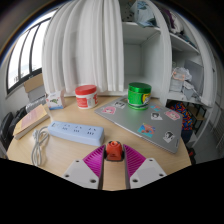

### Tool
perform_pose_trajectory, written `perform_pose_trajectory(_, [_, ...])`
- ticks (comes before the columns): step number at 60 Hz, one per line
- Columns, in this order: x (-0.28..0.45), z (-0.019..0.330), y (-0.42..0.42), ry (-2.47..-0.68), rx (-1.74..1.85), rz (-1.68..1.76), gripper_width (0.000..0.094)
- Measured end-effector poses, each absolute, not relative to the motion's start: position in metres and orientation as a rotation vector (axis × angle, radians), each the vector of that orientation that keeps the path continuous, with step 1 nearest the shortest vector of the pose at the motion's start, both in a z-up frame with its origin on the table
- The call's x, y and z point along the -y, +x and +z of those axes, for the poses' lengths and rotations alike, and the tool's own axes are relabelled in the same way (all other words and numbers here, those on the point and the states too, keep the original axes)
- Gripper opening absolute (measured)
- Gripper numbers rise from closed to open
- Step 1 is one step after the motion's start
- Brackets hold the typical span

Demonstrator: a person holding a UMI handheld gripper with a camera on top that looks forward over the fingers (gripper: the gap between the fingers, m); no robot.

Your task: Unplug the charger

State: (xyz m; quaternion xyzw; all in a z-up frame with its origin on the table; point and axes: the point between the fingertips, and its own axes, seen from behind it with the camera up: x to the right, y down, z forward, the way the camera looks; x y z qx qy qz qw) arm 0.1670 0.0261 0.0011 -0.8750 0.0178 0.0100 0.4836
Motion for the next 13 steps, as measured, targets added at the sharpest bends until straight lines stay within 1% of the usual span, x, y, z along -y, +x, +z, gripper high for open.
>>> perform_pose_trajectory(3, [-0.026, 0.001, 0.166, -2.131, -0.043, 0.033, 0.0332])
perform_pose_trajectory(4, [-0.026, 0.002, 0.165, -2.130, -0.043, 0.034, 0.0366])
perform_pose_trajectory(5, [-0.026, 0.002, 0.166, -2.128, -0.043, 0.033, 0.0430])
perform_pose_trajectory(8, [-0.025, 0.005, 0.165, -2.113, -0.032, 0.038, 0.0705])
perform_pose_trajectory(9, [-0.024, 0.006, 0.165, -2.105, -0.026, 0.043, 0.0789])
perform_pose_trajectory(10, [-0.024, 0.008, 0.164, -2.098, -0.020, 0.047, 0.0853])
perform_pose_trajectory(13, [-0.021, 0.012, 0.161, -2.079, -0.002, 0.057, 0.0811])
